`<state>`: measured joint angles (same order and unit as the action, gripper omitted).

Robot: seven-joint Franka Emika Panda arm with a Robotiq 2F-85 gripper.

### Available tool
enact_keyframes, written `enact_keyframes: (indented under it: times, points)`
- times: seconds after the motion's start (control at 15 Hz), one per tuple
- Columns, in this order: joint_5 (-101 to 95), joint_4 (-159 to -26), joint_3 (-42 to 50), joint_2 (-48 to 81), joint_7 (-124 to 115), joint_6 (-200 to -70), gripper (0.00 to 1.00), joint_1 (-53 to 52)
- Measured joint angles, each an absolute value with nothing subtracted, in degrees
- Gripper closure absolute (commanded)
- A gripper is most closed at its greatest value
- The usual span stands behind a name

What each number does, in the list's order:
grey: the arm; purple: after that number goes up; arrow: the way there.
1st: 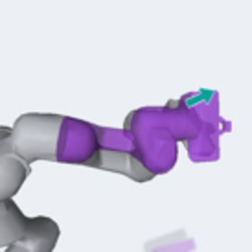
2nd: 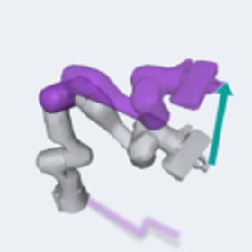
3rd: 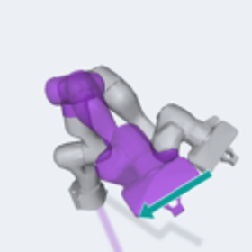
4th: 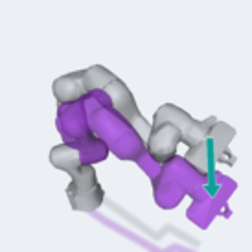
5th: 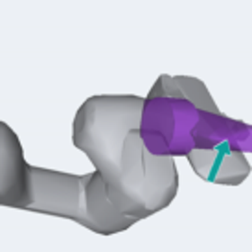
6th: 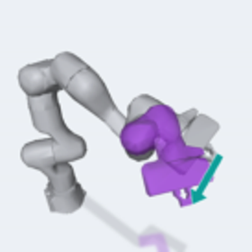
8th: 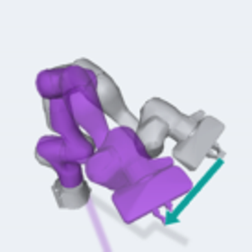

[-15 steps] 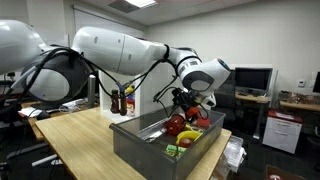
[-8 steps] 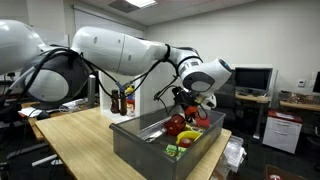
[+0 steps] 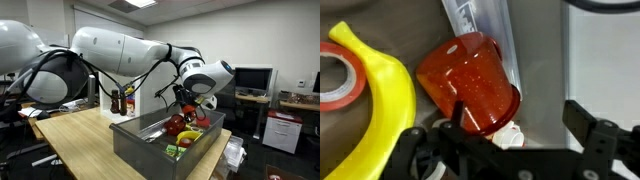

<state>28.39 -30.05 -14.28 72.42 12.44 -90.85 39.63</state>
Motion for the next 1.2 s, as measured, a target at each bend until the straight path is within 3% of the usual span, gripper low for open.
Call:
enact_keyframes:
  times: [1.2]
  points:
    - [31.27, -30.05, -15.33, 73.10, 10.64, -90.96, 0.00, 40.41]
